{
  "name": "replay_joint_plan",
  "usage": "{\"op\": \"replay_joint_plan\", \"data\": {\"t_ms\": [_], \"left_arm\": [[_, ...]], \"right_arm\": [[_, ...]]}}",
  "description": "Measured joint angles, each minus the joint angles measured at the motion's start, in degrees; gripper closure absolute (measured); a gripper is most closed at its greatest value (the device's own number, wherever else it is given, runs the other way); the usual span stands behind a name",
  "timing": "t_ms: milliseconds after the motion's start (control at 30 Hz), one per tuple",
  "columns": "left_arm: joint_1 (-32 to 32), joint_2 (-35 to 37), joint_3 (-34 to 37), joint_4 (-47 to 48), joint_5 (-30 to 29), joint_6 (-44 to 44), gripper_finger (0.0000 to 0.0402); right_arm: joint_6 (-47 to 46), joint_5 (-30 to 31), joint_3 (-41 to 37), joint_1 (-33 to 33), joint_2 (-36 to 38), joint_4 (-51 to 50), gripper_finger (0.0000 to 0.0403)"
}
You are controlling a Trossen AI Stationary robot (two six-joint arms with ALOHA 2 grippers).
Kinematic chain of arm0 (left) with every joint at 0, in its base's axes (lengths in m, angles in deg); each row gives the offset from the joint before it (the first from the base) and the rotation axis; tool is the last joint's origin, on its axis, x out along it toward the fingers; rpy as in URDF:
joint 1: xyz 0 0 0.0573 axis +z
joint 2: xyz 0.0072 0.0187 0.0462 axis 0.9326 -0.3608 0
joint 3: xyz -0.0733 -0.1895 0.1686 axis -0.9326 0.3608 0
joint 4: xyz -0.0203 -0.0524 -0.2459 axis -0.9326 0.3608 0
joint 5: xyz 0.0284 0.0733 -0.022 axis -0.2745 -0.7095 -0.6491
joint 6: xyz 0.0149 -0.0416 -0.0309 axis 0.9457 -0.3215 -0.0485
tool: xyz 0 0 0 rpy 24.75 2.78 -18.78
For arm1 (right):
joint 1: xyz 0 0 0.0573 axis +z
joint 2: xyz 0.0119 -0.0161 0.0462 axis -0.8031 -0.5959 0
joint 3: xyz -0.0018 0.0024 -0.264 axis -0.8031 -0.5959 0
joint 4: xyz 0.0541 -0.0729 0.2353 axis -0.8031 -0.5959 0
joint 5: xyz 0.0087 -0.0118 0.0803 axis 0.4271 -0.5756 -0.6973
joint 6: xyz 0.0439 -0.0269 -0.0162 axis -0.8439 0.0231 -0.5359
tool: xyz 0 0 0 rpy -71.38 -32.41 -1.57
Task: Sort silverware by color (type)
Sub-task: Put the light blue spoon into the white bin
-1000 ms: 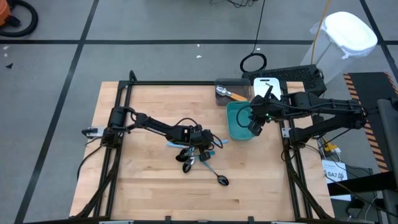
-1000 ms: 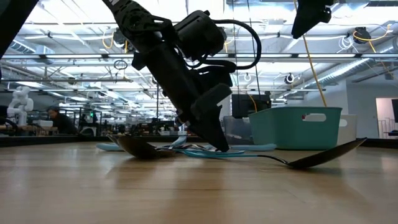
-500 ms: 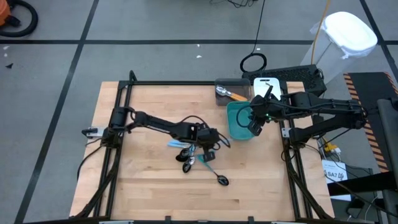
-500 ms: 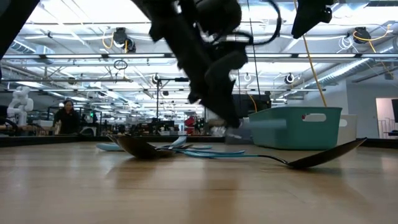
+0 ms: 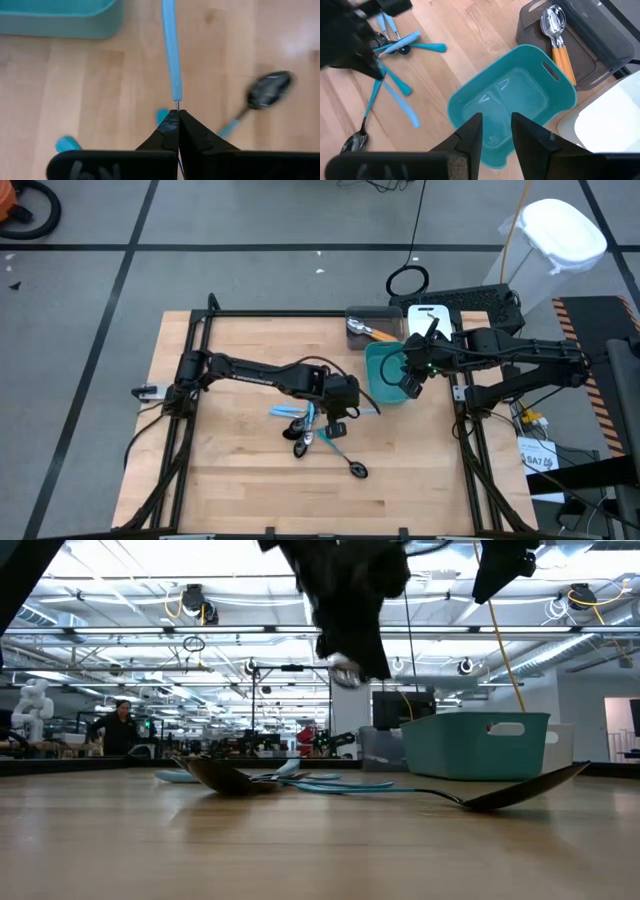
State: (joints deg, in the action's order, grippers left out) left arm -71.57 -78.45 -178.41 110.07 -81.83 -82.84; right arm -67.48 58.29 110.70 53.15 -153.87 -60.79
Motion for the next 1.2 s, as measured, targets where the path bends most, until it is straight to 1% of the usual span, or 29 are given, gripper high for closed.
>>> {"op": "replay_joint_plan", "data": {"t_ms": [100,167,233,300,433,567,700,833,1067,1200], "left_arm": [[0.83,0.02,-4.11,5.80,3.42,-1.24,0.0401],[1.74,0.02,-6.81,8.99,4.22,-3.04,0.0401],[2.96,0.03,-9.55,11.35,5.25,-5.73,0.0401],[4.43,0.04,-11.97,13.47,7.59,-8.74,0.0401],[7.32,0.04,-15.67,14.03,13.07,-12.02,0.0401],[9.15,0.09,-18.50,13.81,17.03,-13.09,0.0401],[10.33,0.11,-19.17,13.80,19.27,-14.54,0.0401],[10.93,0.11,-19.17,13.73,20.13,-15.57,0.0401],[10.91,0.11,-19.17,12.24,22.29,-17.50,0.0401],[10.95,0.11,-19.17,9.29,24.11,-20.21,0.0401]], "right_arm": [[-0.34,0.00,0.00,0.00,0.00,0.02,0.0303],[-0.44,-0.27,0.00,0.02,0.00,0.10,0.0303],[-0.81,-1.97,0.00,0.48,0.00,0.74,0.0303],[-0.01,-4.33,0.02,1.06,0.00,2.10,0.0303],[-0.17,-4.79,0.02,3.63,0.00,3.40,0.0303],[-0.50,-2.75,0.02,6.83,0.00,5.51,0.0303],[1.18,-1.40,0.02,9.55,0.00,8.53,0.0294],[4.23,1.04,0.02,11.37,-0.01,10.41,0.0261],[8.73,6.11,0.02,14.36,-0.45,10.31,0.0172],[14.72,8.80,0.02,15.08,-1.85,9.75,0.0145]]}}
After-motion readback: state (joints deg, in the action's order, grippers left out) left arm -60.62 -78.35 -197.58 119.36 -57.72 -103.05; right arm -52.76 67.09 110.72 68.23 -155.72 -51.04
